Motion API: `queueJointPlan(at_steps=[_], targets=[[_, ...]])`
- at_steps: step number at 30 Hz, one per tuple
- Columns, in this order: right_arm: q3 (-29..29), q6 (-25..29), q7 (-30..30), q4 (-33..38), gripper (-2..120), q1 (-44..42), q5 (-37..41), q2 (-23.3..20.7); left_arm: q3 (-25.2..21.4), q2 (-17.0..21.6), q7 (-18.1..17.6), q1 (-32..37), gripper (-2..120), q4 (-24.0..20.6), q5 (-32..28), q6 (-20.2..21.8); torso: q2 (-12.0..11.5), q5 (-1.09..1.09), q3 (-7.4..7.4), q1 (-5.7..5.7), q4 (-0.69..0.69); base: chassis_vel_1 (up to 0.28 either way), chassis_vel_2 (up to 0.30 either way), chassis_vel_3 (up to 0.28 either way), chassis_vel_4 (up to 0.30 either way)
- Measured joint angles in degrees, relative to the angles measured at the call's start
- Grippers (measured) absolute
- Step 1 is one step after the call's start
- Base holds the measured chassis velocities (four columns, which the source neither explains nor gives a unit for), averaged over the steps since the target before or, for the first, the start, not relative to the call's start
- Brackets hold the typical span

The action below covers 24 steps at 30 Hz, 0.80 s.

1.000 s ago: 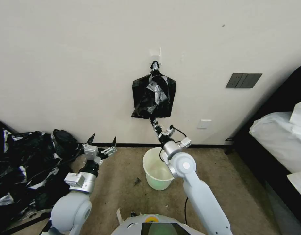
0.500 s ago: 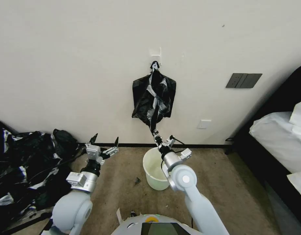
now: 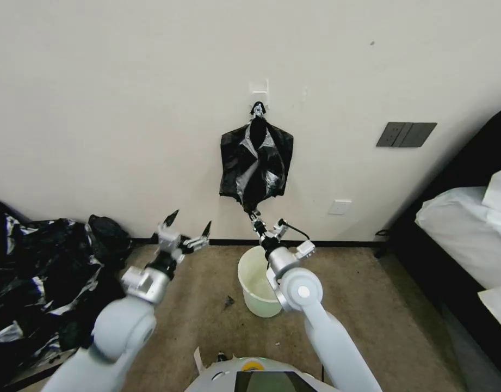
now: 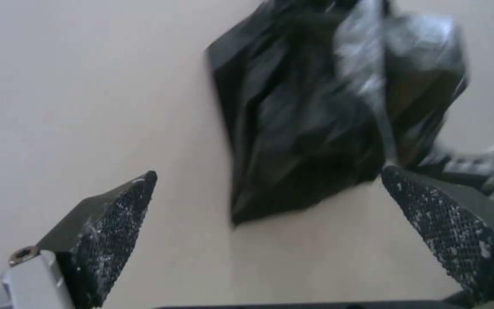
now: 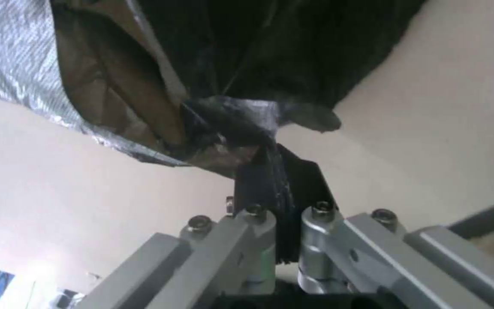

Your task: Place a trash bag onto the trash bin.

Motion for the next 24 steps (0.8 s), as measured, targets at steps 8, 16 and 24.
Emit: queueJointPlan(at_steps=[8, 16, 24], targets=[[-1.35, -0.32, -0.21, -1.22, 0, 2.87, -1.57, -0.02, 13.84, 3.95, -2.06, -22.49, 100, 6.85, -5.00, 4.24, 0.00, 0.01, 0.01, 0.01, -0.02, 0.000, 0.000, 0.000, 0.000], [-1.52, -0.37, -0.29, -1.22, 0, 2.65, -1.73, -0.30, 24.61, 3.38, -4.53, -35.80, 100, 11.21, -5.94, 7.14, 0.00, 0.01, 0.00, 0.01, -0.01, 0.000, 0.000, 0.000, 0.000], [-1.45, -0.36, -0.57, -1.20, 0, 2.56, -1.98, 0.40, 28.64, 3.04, -6.49, -42.60, 100, 14.98, -5.73, 9.50, 0.00, 0.01, 0.00, 0.01, 0.01, 0.000, 0.000, 0.000, 0.000]])
